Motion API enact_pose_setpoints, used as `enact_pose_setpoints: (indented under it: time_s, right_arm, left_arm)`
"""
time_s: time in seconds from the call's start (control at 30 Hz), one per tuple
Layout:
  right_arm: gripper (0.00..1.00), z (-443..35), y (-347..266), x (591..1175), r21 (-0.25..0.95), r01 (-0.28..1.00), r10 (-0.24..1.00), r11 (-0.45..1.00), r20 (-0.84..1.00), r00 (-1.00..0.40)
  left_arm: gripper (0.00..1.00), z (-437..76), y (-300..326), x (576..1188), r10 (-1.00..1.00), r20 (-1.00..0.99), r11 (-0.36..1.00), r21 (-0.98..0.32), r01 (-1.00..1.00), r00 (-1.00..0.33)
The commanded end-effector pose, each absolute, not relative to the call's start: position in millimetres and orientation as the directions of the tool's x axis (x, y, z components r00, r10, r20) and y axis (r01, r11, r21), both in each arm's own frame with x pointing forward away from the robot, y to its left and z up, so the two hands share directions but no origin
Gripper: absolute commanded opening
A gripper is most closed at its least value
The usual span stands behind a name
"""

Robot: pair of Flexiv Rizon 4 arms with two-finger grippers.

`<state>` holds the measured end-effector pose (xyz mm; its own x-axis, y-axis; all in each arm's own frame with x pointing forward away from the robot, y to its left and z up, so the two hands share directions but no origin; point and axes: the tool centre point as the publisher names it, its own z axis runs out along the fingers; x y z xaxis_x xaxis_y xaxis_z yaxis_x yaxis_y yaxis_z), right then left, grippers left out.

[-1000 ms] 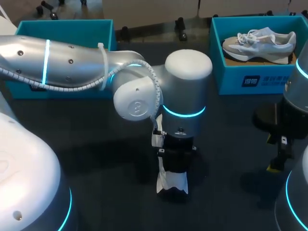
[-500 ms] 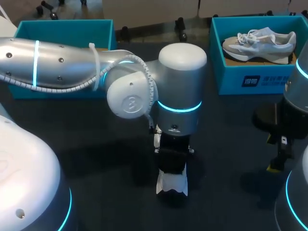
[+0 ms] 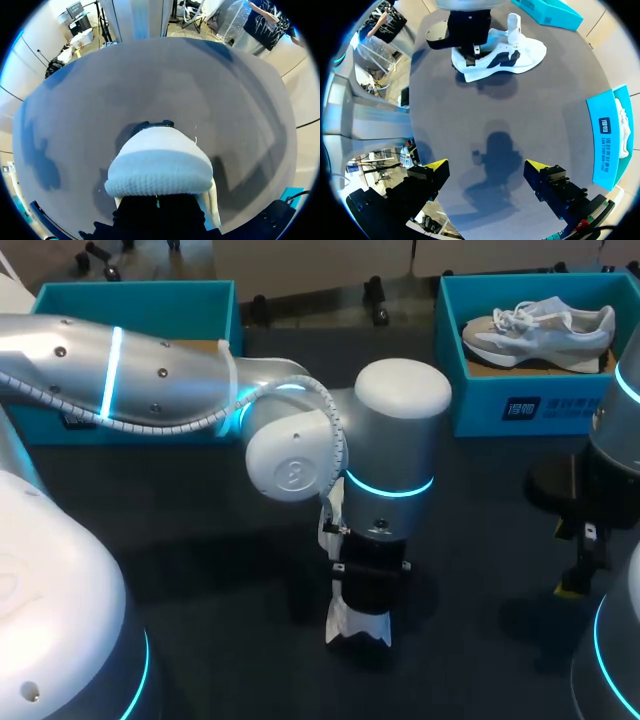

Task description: Take the shoe out of the shoebox, open the shoe tongue, remove and reinsert the insole, then place the shoe into the shoebox

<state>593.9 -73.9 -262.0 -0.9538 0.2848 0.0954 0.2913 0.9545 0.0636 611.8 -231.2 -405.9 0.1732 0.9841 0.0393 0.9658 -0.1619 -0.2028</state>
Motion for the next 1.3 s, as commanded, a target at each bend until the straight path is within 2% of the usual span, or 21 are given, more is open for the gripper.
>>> enact_pose_setpoints:
  time_s: [0.03, 0.37, 0.57, 0.93, 1.3]
  right_arm:
    - [1.00, -263.0, -74.1, 593.3, 0.064, 0.291, 0.284, 0.955, 0.094, -0.954]
    - [1.00, -263.0, -74.1, 593.3, 0.064, 0.291, 0.284, 0.955, 0.094, -0.954]
    - [1.00, -263.0, -74.1, 593.3, 0.064, 0.291, 0.284, 0.955, 0.094, -0.954]
    - [1.00, -263.0, -74.1, 593.3, 0.064, 0.291, 0.284, 0.955, 0.094, -0.954]
    - [1.00, -263.0, -74.1, 593.3, 0.064, 0.291, 0.284, 0.955, 0.094, -0.954]
  left_arm:
    - [0.00, -398.5, -226.2, 620.2, 0.986, 0.021, -0.157, -0.181, 0.971, 0.163]
    - [0.00, -375.0, -224.2, 636.3, 0.989, -0.020, -0.145, -0.133, 0.980, 0.143]
    - [0.00, -393.8, -234.5, 645.7, 0.992, -0.022, -0.127, -0.081, 0.989, 0.126]
    - [0.00, -418.8, -240.5, 657.4, 0.995, 0.026, -0.096, -0.085, 0.992, 0.098]
    - [0.00, -378.0, -227.7, 656.7, 0.996, -0.010, -0.092, -0.039, 0.995, 0.091]
